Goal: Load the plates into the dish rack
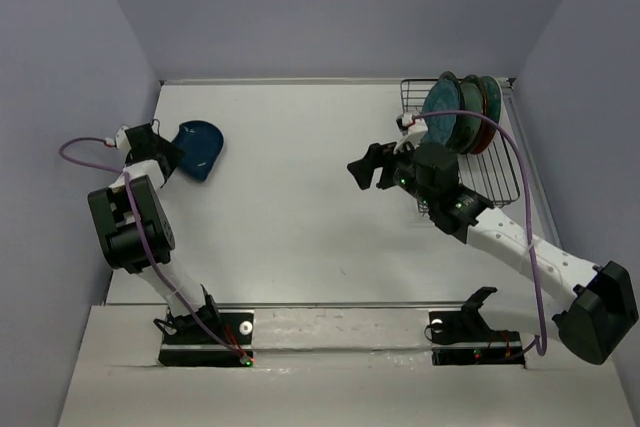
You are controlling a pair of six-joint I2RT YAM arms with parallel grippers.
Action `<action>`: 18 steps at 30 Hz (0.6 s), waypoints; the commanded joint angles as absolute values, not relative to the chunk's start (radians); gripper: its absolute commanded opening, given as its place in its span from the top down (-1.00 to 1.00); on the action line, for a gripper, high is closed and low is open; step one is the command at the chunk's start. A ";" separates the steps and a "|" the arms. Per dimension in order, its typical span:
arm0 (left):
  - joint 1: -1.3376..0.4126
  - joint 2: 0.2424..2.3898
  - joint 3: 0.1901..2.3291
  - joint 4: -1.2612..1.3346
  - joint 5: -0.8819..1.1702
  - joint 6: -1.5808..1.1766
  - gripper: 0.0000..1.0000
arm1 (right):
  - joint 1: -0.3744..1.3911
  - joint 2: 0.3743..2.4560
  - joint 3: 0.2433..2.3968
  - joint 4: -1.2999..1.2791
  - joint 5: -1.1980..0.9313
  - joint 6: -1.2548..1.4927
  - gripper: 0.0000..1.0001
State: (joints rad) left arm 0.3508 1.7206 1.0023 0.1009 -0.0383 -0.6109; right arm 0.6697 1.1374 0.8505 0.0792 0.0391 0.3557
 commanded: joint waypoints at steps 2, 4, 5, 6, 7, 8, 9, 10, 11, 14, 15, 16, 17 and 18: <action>0.354 1.802 1.075 0.143 -0.035 -0.623 -0.30 | 0.680 1.146 0.854 0.143 0.012 0.359 -0.68; 0.354 1.821 1.088 0.147 -0.028 -0.633 -0.24 | 0.680 1.150 0.854 0.143 0.015 0.359 -0.68; 0.353 1.836 1.089 0.152 -0.025 -0.637 -0.18 | 0.680 1.152 0.854 0.143 0.017 0.360 -0.68; 0.353 1.845 1.091 0.155 -0.022 -0.638 -0.17 | 0.680 1.154 0.854 0.143 0.015 0.362 -0.68; 0.351 1.851 1.091 0.166 -0.018 -0.640 -0.16 | 0.680 1.157 0.856 0.144 0.011 0.365 -0.67; 0.350 1.858 1.089 0.172 -0.017 -0.644 -0.16 | 0.680 1.161 0.856 0.146 0.009 0.367 -0.67; 0.348 1.873 1.085 0.192 -0.009 -0.646 -0.06 | 0.680 1.164 0.857 0.149 0.008 0.370 -0.67; 0.348 1.879 1.081 0.192 -0.005 -0.649 0.00 | 0.680 1.169 0.859 0.149 0.008 0.373 -0.67; 0.348 1.896 1.078 0.211 -0.005 -0.652 0.18 | 0.680 1.173 0.861 0.149 -0.024 0.380 -0.67; 0.341 1.901 1.069 0.248 0.028 -0.647 0.64 | 0.680 1.175 0.861 0.159 -0.040 0.391 -0.66; 0.339 1.895 1.062 0.253 0.029 -0.649 0.89 | 0.689 1.181 0.862 0.160 -0.043 0.400 -0.65; 0.337 1.890 1.060 0.261 0.034 -0.652 0.89 | 0.689 1.184 0.864 0.160 -0.048 0.405 -0.65; 0.336 1.873 1.055 0.265 0.040 -0.653 0.89 | 0.689 1.190 0.873 0.158 -0.061 0.413 -0.65; 0.336 1.858 1.046 0.284 0.055 -0.653 0.89 | 0.689 1.206 0.879 0.156 -0.072 0.416 -0.65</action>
